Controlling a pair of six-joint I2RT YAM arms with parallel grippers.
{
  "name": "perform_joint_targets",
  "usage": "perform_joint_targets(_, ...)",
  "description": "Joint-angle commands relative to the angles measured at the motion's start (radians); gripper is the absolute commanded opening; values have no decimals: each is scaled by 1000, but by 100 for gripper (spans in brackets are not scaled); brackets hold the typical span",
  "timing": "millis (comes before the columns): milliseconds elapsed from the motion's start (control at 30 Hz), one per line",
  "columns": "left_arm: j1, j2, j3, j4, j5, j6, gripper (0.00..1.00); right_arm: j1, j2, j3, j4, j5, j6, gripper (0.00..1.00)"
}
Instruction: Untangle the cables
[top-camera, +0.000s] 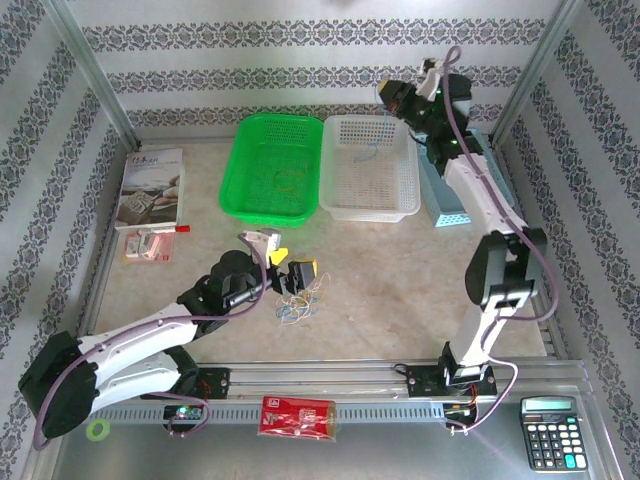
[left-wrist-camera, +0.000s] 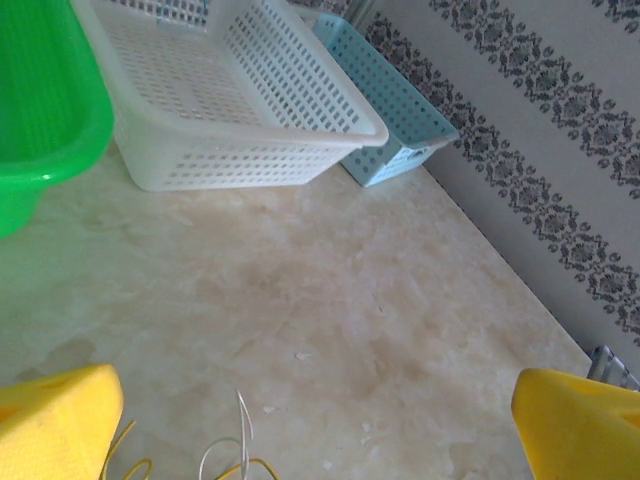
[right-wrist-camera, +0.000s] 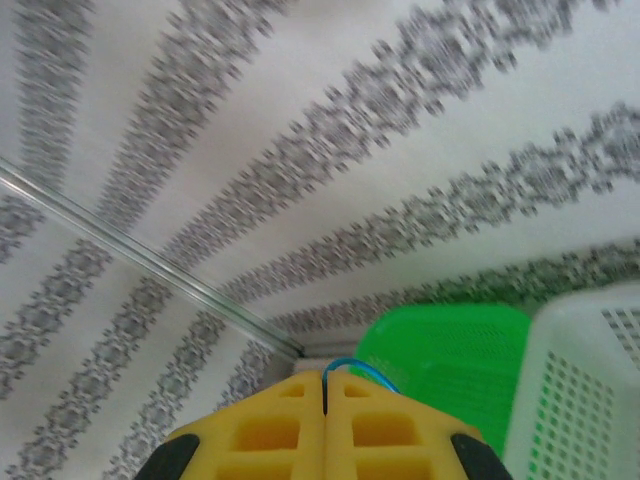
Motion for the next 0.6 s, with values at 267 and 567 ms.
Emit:
perform_joint_targets(267, -8, -58, 66, -157, -68, -35, 100, -20, 87, -56, -30, -64, -75, 48)
perform_joint_targets(567, -8, -70, 40, -166, -98, -65, 100, 22, -103, -211, -14, -87, -98, 49)
